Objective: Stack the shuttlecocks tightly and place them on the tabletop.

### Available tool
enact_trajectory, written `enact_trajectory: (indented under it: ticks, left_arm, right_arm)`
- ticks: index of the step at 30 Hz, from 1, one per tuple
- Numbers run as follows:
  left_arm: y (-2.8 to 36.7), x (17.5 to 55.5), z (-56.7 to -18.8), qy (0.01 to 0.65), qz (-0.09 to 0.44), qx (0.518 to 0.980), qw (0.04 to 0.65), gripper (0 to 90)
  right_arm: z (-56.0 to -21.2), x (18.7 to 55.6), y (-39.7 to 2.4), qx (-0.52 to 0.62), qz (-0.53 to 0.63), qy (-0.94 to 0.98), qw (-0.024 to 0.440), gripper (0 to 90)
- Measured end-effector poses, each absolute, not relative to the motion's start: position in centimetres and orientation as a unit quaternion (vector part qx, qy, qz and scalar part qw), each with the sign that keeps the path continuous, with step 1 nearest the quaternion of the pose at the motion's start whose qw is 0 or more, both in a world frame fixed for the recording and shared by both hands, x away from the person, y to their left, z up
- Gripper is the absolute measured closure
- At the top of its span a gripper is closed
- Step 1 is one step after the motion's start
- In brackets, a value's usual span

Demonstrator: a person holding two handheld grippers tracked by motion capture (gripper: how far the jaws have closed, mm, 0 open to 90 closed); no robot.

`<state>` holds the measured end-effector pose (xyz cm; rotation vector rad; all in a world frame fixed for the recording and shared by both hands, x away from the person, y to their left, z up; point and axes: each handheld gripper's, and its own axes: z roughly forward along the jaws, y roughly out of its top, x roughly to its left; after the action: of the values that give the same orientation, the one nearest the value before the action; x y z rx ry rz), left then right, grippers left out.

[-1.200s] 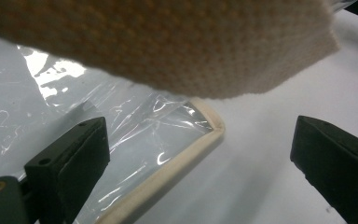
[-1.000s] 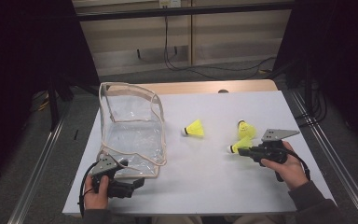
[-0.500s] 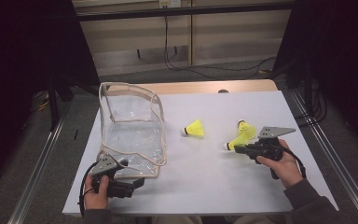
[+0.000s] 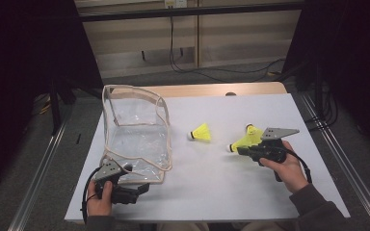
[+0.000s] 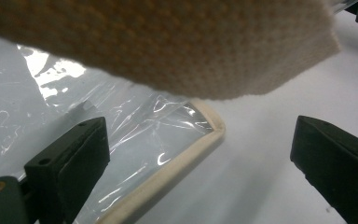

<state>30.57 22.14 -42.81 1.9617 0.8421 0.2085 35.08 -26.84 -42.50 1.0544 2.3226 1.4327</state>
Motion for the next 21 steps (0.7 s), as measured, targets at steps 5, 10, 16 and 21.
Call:
enact_trajectory:
  ticks: [5, 10, 16, 21]
  left_arm:
    - [22.12, 30.56, -42.8, 0.346, 0.086, 0.803, 0.477, 4.5]
    - [22.13, 30.58, -42.8, 0.345, 0.086, 0.804, 0.477, 4.5]
    - [22.14, 30.56, -42.79, 0.345, 0.085, 0.803, 0.477, 4.5]
    - [22.16, 30.56, -42.8, 0.345, 0.085, 0.804, 0.478, 4.4]
  right_arm:
    - [-42.5, 35.21, -26.87, 0.361, 0.487, 0.788, 0.108, 87.1]
    - [-42.51, 35.37, -26.92, 0.363, 0.488, 0.786, 0.11, 87.0]
    - [-42.63, 35.56, -26.8, 0.365, 0.487, 0.786, 0.11, 87.0]
    - [-42.68, 35.76, -26.66, 0.365, 0.487, 0.786, 0.11, 87.0]
